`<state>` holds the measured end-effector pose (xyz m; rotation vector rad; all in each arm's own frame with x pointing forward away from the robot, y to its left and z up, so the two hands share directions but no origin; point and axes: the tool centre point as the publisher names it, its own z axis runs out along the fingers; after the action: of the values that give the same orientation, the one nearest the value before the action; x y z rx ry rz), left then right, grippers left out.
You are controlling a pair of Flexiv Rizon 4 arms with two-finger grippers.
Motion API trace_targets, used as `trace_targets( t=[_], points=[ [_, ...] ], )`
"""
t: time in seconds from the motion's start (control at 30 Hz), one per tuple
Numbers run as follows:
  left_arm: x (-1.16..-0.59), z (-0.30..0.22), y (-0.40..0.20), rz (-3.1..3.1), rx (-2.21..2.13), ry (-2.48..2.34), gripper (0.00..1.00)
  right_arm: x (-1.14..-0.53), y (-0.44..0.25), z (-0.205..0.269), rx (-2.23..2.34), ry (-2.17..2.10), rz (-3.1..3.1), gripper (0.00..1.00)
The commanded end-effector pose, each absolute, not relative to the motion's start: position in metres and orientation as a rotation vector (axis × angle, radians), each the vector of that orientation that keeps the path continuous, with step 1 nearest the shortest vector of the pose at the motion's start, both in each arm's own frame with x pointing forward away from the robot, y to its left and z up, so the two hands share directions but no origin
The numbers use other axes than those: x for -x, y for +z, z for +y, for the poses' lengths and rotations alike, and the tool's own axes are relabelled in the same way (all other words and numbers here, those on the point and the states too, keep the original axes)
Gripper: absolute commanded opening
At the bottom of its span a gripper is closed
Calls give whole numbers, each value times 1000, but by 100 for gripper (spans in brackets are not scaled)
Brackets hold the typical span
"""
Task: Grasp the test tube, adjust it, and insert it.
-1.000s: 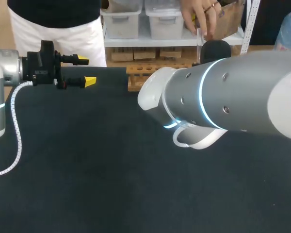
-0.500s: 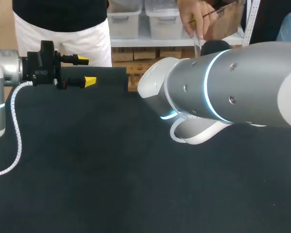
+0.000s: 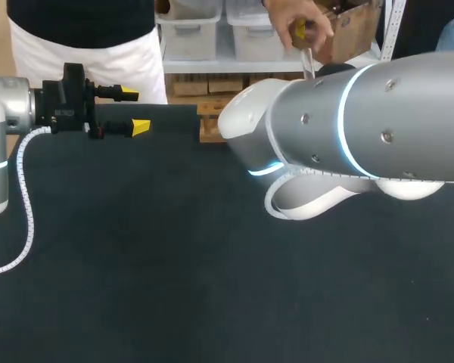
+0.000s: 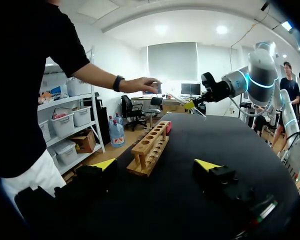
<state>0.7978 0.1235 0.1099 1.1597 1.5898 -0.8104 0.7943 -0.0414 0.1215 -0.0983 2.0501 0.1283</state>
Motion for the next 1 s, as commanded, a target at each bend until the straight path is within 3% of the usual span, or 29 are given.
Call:
trace_targets(
  t=[0.03, 1.0],
  points=[
    [-796, 124, 109, 1585, -1156, -806, 100, -794, 123, -42, 98, 128, 2052, 0],
    [-796, 124, 109, 1585, -1156, -806, 100, -815, 75, -2, 129, 192, 2198, 0]
  ],
)
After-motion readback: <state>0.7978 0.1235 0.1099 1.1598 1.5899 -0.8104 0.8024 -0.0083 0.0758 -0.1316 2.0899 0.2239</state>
